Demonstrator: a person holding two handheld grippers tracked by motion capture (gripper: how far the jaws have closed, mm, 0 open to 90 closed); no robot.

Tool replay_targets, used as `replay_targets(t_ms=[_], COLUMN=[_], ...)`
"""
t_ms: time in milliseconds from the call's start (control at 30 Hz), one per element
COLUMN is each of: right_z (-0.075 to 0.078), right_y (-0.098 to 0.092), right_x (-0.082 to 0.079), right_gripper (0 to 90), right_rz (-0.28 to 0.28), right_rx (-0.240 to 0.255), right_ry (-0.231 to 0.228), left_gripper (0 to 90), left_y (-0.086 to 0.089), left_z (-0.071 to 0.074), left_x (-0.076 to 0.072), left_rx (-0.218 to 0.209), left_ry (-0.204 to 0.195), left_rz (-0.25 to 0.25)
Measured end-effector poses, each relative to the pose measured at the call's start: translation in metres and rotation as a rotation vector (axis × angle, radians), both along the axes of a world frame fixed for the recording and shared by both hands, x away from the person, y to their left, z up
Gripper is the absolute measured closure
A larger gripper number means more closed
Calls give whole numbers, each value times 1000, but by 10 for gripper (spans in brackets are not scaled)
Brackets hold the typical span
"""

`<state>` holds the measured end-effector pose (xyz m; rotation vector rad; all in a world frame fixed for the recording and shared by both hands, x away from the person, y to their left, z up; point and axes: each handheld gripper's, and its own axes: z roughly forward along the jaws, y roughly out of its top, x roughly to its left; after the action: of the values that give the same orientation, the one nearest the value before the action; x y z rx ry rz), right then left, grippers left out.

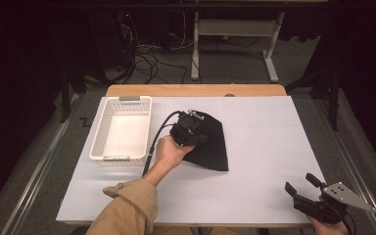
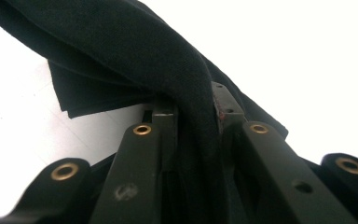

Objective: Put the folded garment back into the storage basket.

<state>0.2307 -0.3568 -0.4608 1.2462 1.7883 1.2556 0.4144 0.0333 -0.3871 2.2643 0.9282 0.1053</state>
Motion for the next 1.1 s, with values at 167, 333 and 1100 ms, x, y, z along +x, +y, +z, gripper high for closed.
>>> replay_targets(t_ms=[167,333,1100], right_z=[0,0,0], right_y=[0,1,1], right_x=[0,0,0], right_gripper=[192,192,192], right_rz=[1,3,1], right_rx=[-1,-4,-4], right_ry=[-1,-2,-4], left_gripper=[729,729,729], left_y=[4,8,42], left_z=[5,8,26], left_x=[-3,-5,-11], left_rx=[-10,-13,-70], left_ry=[-12,-19,-46], left_rz=[-5,-13,16])
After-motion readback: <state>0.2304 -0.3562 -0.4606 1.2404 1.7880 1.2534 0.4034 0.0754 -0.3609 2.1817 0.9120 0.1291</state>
